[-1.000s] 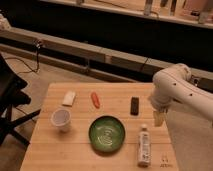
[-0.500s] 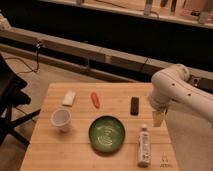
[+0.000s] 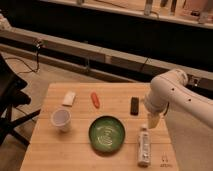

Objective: Push the ceramic bowl across the table

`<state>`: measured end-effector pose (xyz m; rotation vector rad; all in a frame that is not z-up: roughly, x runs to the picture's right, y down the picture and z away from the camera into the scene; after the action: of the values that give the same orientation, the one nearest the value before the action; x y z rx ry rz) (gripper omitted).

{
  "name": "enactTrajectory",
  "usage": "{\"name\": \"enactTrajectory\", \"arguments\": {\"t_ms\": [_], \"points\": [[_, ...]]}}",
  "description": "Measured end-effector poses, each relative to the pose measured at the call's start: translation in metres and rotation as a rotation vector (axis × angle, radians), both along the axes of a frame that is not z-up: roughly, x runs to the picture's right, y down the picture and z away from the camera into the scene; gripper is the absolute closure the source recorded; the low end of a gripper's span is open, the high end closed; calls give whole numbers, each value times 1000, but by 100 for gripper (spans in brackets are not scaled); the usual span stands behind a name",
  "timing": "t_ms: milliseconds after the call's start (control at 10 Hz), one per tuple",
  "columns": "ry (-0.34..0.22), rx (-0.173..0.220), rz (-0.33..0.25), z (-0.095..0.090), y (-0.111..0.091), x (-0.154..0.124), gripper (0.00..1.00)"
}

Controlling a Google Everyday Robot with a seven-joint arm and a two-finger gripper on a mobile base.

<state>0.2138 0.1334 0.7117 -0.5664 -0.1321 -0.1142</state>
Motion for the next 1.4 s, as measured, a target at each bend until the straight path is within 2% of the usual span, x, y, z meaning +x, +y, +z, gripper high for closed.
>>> {"name": "enactTrajectory", "arguments": {"t_ms": [400, 700, 800, 1000, 1200, 1300, 1400], "points": [[-40, -3, -27, 13, 21, -19, 20], [-41, -46, -40, 40, 51, -41, 20], [-41, -43, -38, 46, 55, -42, 20], [-43, -36, -33, 48, 54, -35, 23], [-54, -45, -42, 37, 45, -37, 46], [-55, -51, -48, 38, 47, -39, 57], [-56, -53, -49, 46, 53, -43, 70]]}}
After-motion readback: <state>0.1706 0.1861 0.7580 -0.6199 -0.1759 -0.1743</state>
